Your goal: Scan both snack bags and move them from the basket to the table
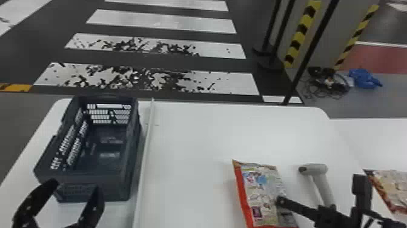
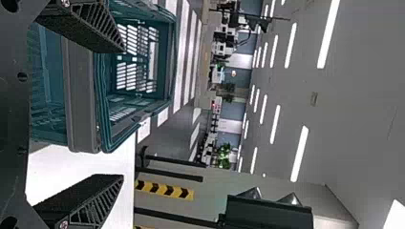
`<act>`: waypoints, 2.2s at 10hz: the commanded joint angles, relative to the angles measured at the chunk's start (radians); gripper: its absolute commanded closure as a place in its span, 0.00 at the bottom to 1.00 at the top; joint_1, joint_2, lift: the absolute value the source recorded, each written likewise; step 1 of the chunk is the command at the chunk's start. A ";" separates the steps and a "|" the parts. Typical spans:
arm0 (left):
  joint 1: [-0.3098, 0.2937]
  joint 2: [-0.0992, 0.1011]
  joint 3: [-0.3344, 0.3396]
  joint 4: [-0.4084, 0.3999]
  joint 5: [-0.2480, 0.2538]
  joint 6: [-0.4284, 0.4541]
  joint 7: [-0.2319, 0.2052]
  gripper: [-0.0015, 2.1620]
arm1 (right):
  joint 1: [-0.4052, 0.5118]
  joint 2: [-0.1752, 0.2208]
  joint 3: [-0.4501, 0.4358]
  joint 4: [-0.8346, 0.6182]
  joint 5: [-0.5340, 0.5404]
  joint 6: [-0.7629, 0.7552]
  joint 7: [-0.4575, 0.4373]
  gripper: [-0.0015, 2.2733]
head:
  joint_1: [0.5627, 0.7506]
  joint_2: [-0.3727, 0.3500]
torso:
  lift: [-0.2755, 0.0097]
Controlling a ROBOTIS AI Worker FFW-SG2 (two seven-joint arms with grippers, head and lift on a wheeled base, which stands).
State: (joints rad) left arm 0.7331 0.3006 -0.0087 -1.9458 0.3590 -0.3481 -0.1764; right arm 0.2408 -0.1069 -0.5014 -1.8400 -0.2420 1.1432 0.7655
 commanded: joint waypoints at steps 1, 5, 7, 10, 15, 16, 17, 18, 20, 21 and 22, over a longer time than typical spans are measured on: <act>0.000 -0.002 -0.001 0.001 0.000 -0.002 -0.001 0.03 | 0.011 0.003 -0.031 -0.081 -0.033 0.089 0.000 0.99 | 0.70 0.35 | 0.62; 0.009 -0.002 -0.008 -0.004 0.000 -0.021 0.000 0.03 | -0.035 0.003 -0.183 -0.269 -0.132 0.338 0.000 0.99 | 0.70 0.33 | 0.62; 0.017 0.000 -0.008 -0.001 -0.002 -0.024 -0.005 0.03 | -0.152 -0.011 -0.238 -0.226 -0.097 0.344 -0.005 0.99 | 0.70 0.29 | 0.62; 0.015 0.000 -0.008 0.015 -0.008 -0.021 -0.003 0.03 | -0.298 -0.063 -0.258 -0.070 -0.040 0.286 -0.058 0.99 | 0.70 0.21 | 0.62; 0.017 -0.011 -0.005 0.085 -0.006 -0.091 0.000 0.03 | -0.436 -0.166 -0.269 0.318 0.007 -0.187 -0.279 0.99 | 0.70 0.03 | 0.62; 0.015 -0.011 -0.002 0.100 -0.006 -0.094 0.000 0.03 | -0.442 -0.172 -0.270 0.372 0.015 -0.306 -0.342 0.99 | 0.70 0.03 | 0.62; 0.015 -0.011 -0.001 0.108 -0.006 -0.107 -0.001 0.03 | -0.446 -0.175 -0.276 0.407 0.015 -0.358 -0.394 0.99 | 0.70 0.03 | 0.62; 0.015 -0.011 -0.001 0.108 -0.005 -0.110 -0.003 0.03 | -0.448 -0.180 -0.278 0.432 0.018 -0.383 -0.454 0.99 | 0.70 0.03 | 0.62; 0.015 -0.011 -0.002 0.096 -0.003 -0.113 -0.009 0.03 | -0.448 -0.172 -0.295 0.482 -0.010 -0.469 -0.586 0.99 | 0.70 0.03 | 0.62; 0.017 -0.005 -0.001 0.084 0.008 -0.113 -0.014 0.03 | -0.448 -0.171 -0.295 0.515 -0.011 -0.524 -0.647 0.99 | 0.70 0.03 | 0.62; 0.028 0.000 -0.001 0.062 0.012 -0.113 -0.017 0.03 | -0.451 -0.172 -0.296 0.558 -0.011 -0.585 -0.675 0.99 | 0.70 0.03 | 0.62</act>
State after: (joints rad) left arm 0.7566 0.2977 -0.0093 -1.8728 0.3683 -0.4608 -0.1935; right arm -0.2087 -0.2787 -0.7980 -1.3026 -0.2527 0.5877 0.0931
